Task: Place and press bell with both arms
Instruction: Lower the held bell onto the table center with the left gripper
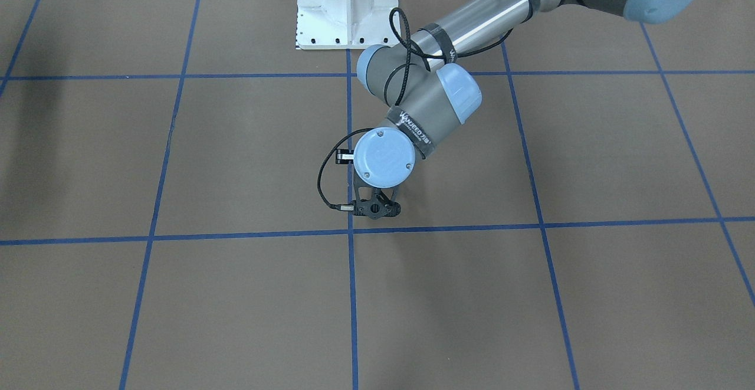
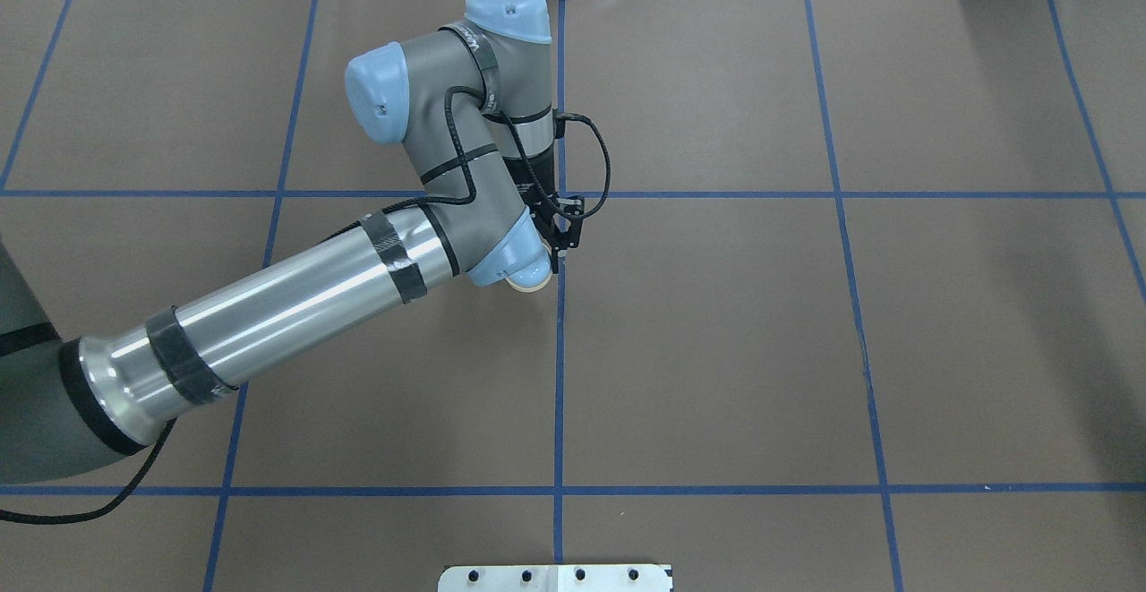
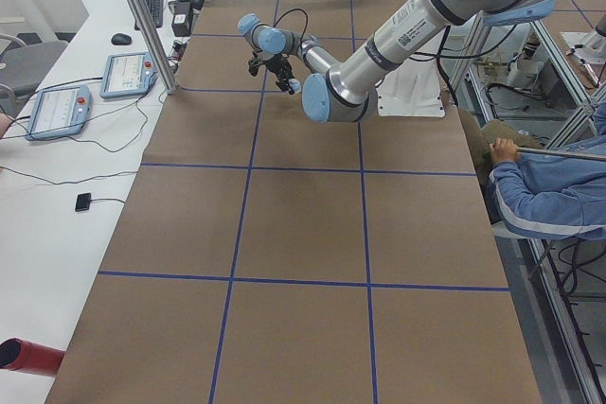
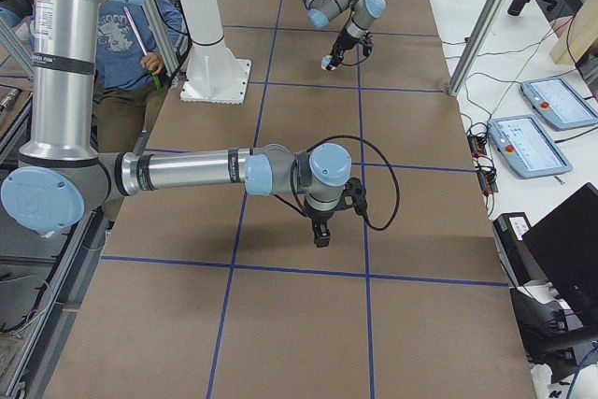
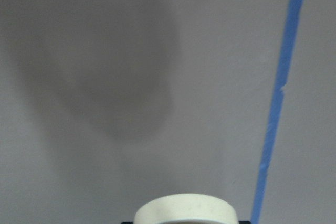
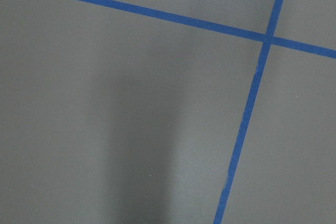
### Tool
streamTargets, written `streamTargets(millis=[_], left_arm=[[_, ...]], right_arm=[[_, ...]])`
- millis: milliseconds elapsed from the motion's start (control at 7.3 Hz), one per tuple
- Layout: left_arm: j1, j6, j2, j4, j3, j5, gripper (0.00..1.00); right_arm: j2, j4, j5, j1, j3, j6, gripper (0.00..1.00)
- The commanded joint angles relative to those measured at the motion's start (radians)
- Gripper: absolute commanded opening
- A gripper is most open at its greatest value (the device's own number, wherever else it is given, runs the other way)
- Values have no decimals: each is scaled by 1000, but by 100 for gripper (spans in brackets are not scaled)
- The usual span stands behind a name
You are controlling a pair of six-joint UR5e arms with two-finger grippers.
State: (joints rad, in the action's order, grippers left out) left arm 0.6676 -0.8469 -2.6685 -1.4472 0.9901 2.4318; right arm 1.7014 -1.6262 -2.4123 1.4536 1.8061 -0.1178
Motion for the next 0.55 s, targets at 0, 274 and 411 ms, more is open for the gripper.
streamTargets(millis=[0, 274, 411], left_arm=[[-22, -95, -70, -155, -157, 0, 7], [-22, -101, -70, -163, -159, -2, 27], [-22, -103, -71, -167, -157, -2, 39]], right_arm=[[0, 0, -11, -1, 1, 1, 100], [0, 2, -11, -1, 1, 0, 100], [0, 2, -11, -1, 1, 1, 100]])
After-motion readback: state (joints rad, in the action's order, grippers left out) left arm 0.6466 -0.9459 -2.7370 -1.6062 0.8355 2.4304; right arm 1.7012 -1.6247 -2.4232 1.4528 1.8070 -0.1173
